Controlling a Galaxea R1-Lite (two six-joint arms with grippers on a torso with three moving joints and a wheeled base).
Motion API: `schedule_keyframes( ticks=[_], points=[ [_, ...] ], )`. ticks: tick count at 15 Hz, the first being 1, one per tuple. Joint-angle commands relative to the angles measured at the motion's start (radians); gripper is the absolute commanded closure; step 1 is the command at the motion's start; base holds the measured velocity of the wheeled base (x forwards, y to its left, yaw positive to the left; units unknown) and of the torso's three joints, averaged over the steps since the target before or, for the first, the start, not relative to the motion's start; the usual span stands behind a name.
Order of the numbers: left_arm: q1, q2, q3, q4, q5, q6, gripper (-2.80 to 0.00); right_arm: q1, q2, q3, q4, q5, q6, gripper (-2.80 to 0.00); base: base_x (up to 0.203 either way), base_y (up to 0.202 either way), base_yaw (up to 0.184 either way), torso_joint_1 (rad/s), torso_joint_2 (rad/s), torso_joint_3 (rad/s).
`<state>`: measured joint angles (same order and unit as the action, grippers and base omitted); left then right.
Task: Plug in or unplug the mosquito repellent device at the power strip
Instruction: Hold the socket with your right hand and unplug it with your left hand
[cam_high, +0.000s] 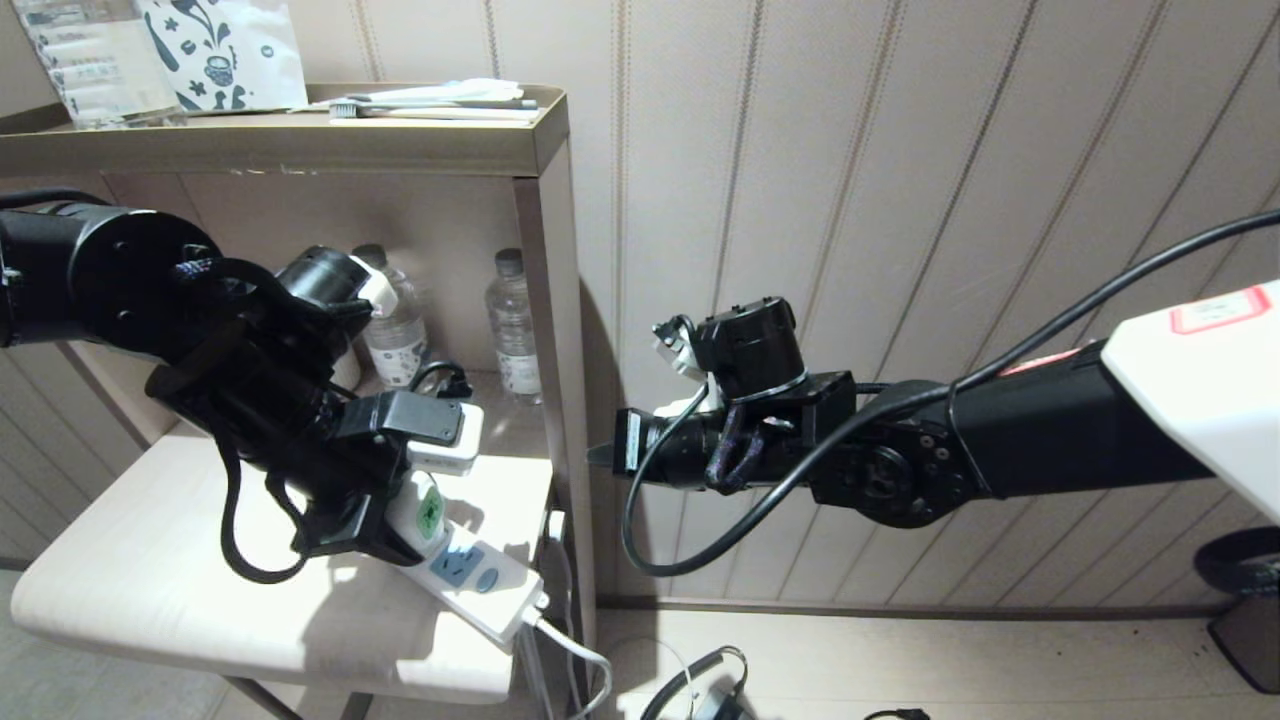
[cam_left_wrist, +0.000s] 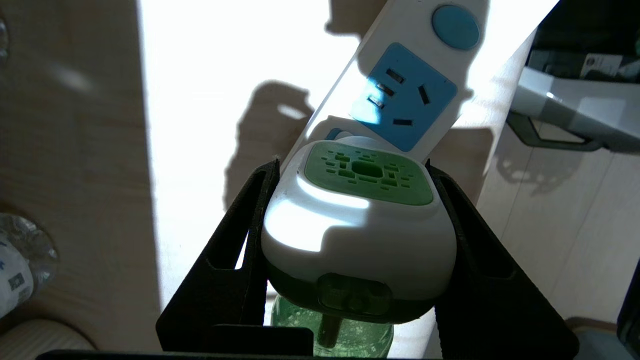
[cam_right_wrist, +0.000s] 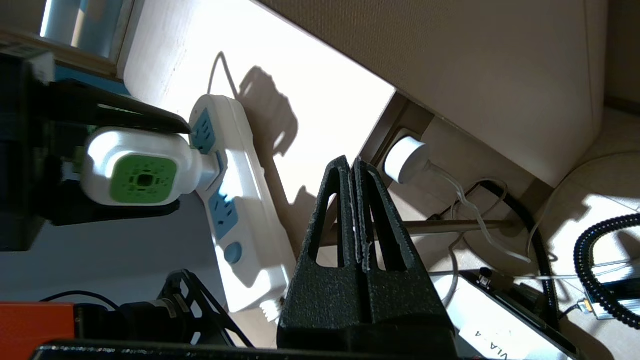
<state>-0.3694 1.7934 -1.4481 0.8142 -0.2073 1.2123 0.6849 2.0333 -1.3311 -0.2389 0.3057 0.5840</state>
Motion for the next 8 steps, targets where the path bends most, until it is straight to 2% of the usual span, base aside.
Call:
schedule_keyframes(
  ticks=[1,6,8],
  points=[
    [0.000,-0.026,-0.006,-0.009,-0.034,0.000,0.00,-0.002,0.030,-0.012,-0.005,0.001,0.003,0.00,0.000,0.000,0.000,0.000,0.00,0.000],
    [0.028,-0.026,0.013,-0.038,-0.047,-0.004,0.00,0.000,0.042,-0.010,-0.035,0.005,-0.014,0.00,0.000,0.000,0.000,0.000,0.00,0.000],
    [0.084,-0.024,0.006,-0.042,-0.089,-0.017,0.00,0.003,0.038,0.019,-0.066,0.016,-0.016,0.00,0.000,0.000,0.000,0.000,0.00,0.000]
  ],
)
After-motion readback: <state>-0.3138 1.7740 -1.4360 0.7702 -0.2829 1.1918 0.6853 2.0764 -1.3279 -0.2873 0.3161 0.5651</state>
